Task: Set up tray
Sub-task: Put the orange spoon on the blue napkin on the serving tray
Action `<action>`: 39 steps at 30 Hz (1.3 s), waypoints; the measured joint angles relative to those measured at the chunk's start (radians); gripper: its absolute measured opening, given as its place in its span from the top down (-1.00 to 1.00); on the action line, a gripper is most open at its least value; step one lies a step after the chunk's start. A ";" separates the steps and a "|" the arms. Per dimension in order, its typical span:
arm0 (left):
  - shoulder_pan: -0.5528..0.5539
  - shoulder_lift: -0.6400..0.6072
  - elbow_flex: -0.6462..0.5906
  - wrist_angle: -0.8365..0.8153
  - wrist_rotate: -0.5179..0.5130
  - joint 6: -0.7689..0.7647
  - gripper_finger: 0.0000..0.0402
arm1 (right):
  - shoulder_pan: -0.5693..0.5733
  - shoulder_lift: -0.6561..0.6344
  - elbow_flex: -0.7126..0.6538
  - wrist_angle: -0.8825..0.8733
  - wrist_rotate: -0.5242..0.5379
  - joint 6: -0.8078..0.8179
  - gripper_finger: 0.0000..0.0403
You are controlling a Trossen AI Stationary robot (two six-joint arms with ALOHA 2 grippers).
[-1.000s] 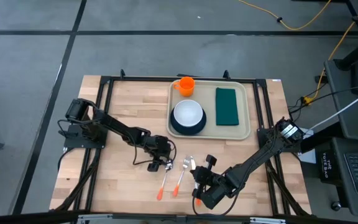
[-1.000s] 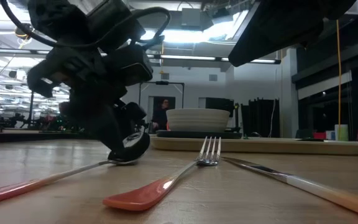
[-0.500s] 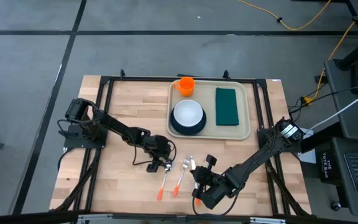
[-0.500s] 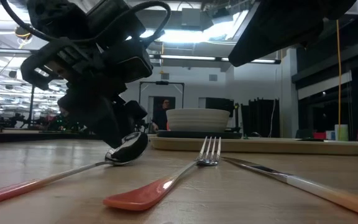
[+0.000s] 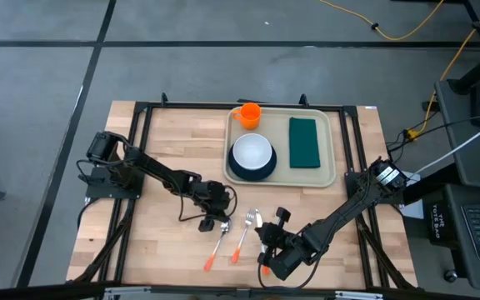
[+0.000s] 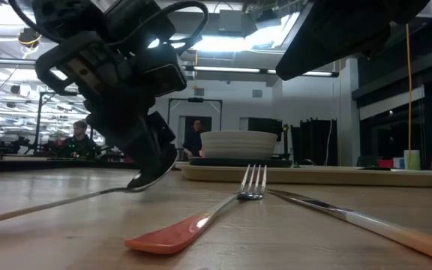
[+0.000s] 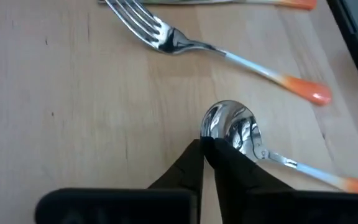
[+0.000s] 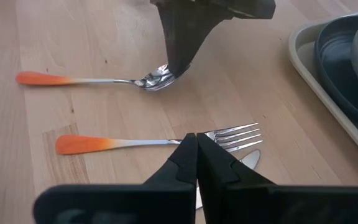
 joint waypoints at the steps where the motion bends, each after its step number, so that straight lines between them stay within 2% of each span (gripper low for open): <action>1: 0.000 0.000 0.000 0.000 -0.006 -0.004 0.95 | 0.000 0.000 0.000 0.000 0.000 0.000 0.98; 8: 0.000 -0.012 -0.001 0.001 -0.062 -0.027 0.97 | 0.000 0.000 0.000 0.000 0.000 0.003 0.98; 17: 0.000 -0.121 -0.004 -0.034 -0.270 0.047 1.00 | 0.000 0.000 0.000 -0.001 0.026 -0.001 0.98; 25: 0.000 -0.218 -0.004 -0.076 -0.331 0.067 1.00 | 0.000 0.000 0.000 -0.002 0.027 -0.002 0.98; 33: -0.002 -0.314 -0.004 -0.064 -0.523 0.142 1.00 | 0.000 0.000 0.000 -0.002 0.028 -0.001 0.98; 36: -0.002 -0.369 -0.004 -0.047 -0.587 0.178 1.00 | 0.000 0.000 0.000 -0.002 0.064 -0.014 0.98; 39: -0.002 -0.419 -0.004 0.005 -0.654 0.232 1.00 | 0.000 0.000 0.000 -0.001 0.148 -0.042 0.98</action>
